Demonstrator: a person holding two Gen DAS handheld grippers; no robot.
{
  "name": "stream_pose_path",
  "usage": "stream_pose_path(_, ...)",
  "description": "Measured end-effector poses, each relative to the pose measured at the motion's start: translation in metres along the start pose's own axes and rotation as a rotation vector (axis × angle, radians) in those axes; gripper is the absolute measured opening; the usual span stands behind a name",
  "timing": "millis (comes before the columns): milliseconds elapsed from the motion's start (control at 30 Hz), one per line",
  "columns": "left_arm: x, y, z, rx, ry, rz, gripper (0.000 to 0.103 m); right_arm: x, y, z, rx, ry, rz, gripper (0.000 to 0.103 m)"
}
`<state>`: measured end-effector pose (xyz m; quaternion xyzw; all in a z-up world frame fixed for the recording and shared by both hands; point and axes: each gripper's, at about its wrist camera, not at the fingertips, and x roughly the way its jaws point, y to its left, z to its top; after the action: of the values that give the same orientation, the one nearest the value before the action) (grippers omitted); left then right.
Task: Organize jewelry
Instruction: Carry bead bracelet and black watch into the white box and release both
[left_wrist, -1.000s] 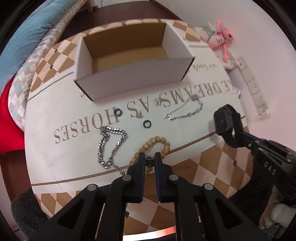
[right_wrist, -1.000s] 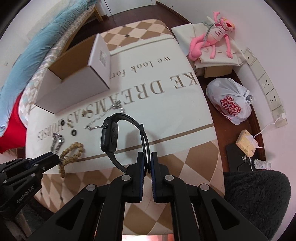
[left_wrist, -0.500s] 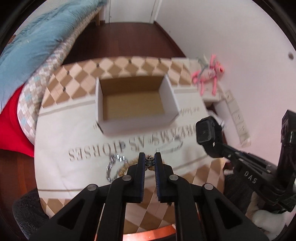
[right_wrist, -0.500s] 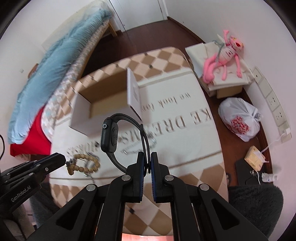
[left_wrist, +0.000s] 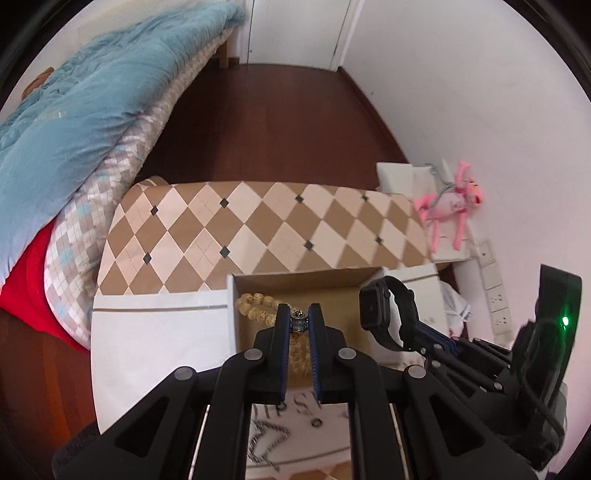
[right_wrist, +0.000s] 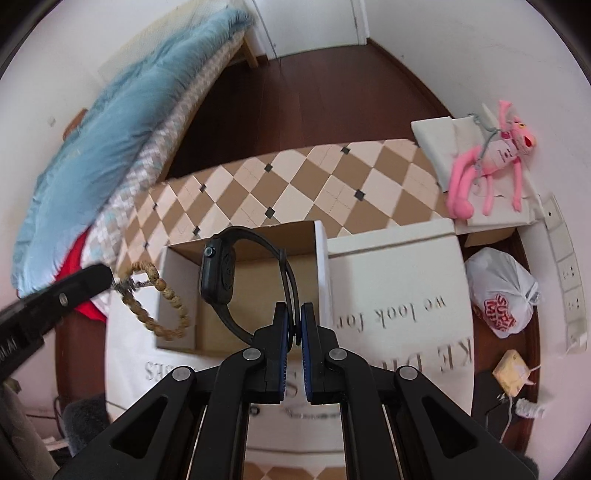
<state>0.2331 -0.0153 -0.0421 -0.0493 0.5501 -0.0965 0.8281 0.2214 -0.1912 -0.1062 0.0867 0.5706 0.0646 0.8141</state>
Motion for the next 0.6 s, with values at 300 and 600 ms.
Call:
stream_pose_path(300, 0.035, 0.015, 0.01, -0.038, 0.087, 0.069, 0.031, 0.04, 0.01, 0.016, -0.054, 0.111, -0.036, 0.031)
stream_pose_path(600, 0.017, 0.038, -0.019, -0.056, -0.021, 0.233, 0.103, 0.004, 0.006, 0.002, -0.082, 0.01, -0.129, 0.099)
